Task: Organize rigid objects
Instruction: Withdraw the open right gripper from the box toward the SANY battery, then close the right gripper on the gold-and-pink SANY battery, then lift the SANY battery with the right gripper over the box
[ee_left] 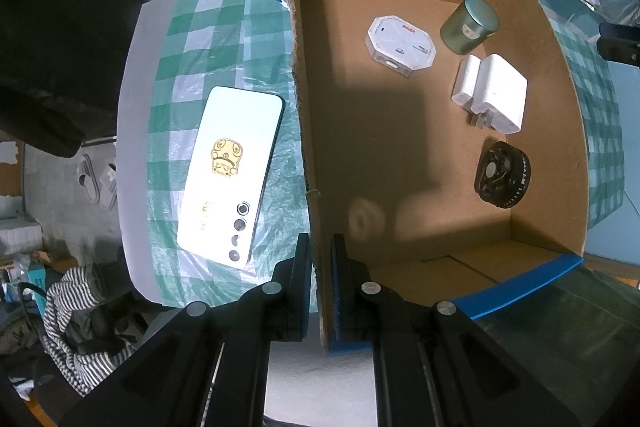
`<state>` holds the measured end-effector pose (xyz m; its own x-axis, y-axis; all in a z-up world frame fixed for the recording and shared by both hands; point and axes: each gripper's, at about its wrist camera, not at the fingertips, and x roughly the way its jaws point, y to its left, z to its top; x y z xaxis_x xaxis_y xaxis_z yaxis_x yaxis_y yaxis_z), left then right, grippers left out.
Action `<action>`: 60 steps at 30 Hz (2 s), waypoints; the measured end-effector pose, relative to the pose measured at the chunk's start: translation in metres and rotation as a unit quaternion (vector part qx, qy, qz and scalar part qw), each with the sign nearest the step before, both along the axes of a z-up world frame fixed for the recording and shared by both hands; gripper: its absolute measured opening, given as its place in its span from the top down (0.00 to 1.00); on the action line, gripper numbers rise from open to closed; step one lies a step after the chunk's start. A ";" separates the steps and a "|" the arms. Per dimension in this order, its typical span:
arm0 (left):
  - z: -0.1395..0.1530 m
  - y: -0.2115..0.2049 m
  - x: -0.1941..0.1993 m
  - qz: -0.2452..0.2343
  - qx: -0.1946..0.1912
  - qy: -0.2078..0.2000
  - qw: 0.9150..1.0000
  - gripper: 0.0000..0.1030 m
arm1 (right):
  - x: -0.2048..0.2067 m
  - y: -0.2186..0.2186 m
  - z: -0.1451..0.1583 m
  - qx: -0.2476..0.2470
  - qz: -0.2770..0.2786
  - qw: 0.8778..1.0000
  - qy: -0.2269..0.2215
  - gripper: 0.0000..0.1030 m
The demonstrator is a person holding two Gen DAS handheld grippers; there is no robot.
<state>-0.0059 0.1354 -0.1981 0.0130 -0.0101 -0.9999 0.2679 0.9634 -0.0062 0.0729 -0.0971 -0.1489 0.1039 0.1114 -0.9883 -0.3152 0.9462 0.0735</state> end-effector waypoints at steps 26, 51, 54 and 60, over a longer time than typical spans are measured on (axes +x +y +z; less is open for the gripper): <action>0.000 -0.002 -0.002 -0.005 0.004 0.002 1.000 0.92 | 0.022 -0.067 -0.109 0.018 -0.140 0.987 0.073 0.34; -0.001 -0.001 -0.003 -0.005 0.004 0.003 1.000 0.92 | 0.027 -0.049 -0.145 -0.025 -0.160 0.983 0.089 0.71; -0.002 -0.001 -0.003 -0.005 0.003 0.004 1.000 0.92 | 0.024 -0.049 -0.144 -0.043 -0.153 0.984 0.081 0.78; -0.002 -0.002 -0.004 -0.004 0.002 0.003 1.000 0.92 | 0.018 -0.057 -0.140 -0.024 -0.147 0.985 0.090 0.79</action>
<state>-0.0099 0.1333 -0.2004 0.0070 -0.0061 -1.0000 0.2760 0.9611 -0.0039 0.0911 -0.1539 -0.2888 -0.0525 0.0544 -0.9971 -0.0124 0.9984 0.0551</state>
